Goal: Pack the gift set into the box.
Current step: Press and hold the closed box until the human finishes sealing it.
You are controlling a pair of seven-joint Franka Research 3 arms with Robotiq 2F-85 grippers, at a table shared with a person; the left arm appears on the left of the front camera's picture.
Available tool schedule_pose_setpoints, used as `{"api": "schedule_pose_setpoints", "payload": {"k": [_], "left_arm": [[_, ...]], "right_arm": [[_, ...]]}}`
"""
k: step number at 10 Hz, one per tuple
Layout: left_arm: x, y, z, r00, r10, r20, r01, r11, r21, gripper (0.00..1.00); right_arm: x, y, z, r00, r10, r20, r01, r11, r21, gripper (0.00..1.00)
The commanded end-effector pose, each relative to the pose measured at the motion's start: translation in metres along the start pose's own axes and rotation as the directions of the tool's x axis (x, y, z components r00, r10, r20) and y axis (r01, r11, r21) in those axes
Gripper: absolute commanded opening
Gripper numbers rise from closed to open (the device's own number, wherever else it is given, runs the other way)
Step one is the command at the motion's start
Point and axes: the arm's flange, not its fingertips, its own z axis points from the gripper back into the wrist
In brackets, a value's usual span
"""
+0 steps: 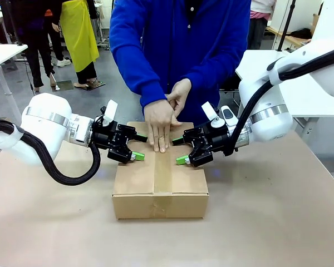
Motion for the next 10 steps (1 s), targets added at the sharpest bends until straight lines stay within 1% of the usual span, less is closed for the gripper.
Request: {"api": "schedule_pose_setpoints", "payload": {"k": [1, 10], "left_arm": [[-0.0040, -0.0018, -0.0011, 1.000, -0.003, -0.005, 0.003, 1.000, -0.001, 1.00], [-0.0040, -0.0018, -0.0011, 1.000, -0.003, -0.005, 0.003, 1.000, -0.001, 1.00]], "right_arm": [[-0.0038, -0.0001, -0.0011, 1.000, 0.024, 0.014, -0.024, 1.000, -0.009, 1.00], [-0.0038, -0.0001, -0.0011, 1.000, 0.024, 0.014, -0.024, 1.000, -0.009, 1.00]]}}
